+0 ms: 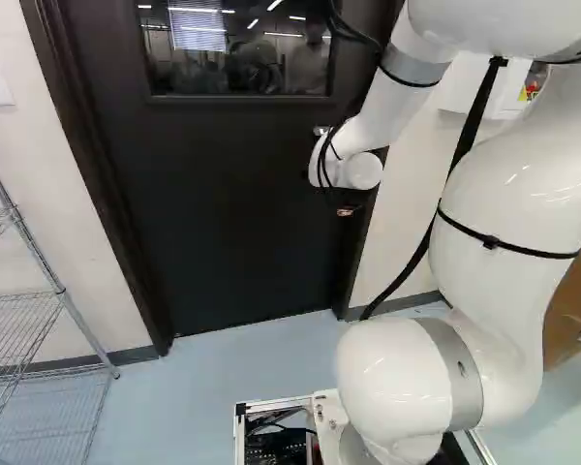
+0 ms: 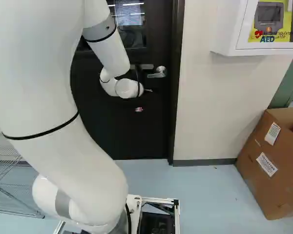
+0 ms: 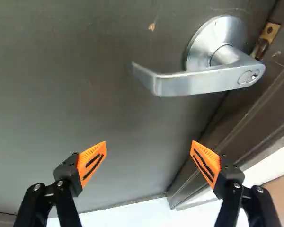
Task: Open the door and move inside
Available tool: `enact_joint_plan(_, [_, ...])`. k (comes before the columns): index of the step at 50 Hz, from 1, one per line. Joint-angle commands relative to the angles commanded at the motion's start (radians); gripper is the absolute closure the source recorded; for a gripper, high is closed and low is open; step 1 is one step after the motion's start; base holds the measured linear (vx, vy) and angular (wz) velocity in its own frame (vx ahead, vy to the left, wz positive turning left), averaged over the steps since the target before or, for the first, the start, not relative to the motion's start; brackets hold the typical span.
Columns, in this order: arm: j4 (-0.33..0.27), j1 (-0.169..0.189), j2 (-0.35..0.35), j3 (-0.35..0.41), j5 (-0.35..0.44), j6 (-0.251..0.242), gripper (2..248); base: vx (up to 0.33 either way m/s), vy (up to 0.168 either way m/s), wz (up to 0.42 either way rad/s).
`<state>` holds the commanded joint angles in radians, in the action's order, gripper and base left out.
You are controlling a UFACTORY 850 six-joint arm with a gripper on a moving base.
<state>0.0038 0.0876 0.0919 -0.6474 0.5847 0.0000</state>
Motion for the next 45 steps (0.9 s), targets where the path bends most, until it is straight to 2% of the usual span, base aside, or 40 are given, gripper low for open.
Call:
enact_joint_plan(11, [0.086,0.003,0.009,-0.010,0.000,0.000,3,0.000,0.000,0.000])
enact_joint_plan(27, [0.245,0.002,0.081,-0.087,0.000,0.000,3,0.000,0.000,0.000])
enact_joint_plan(45, [0.268,-0.004,0.164,-0.183,0.000,0.000,3,0.000,0.000,0.000])
